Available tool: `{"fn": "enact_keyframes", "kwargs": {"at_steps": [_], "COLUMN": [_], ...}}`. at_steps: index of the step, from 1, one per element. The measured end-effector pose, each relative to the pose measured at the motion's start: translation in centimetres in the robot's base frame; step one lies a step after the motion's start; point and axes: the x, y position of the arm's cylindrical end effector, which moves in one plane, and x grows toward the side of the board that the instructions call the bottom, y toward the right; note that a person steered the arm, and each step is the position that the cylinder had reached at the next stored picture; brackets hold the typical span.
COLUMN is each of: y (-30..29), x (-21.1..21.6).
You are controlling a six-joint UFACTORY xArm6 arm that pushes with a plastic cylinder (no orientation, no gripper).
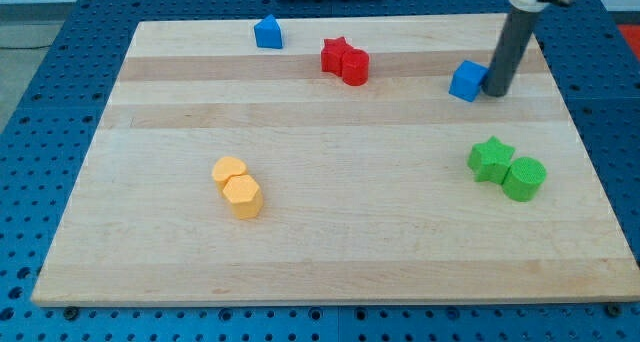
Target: Move the blue blocks to the top center of the board
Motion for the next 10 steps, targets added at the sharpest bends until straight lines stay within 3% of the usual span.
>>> {"fn": "enact_keyframes", "kwargs": {"at_steps": [3,5,6,8,10], "y": [-6.8,-9.6,-10.7,-11.4,-15.2], "x": [-0.7,-6.6,-7.1,-3.9,-7.3]}}
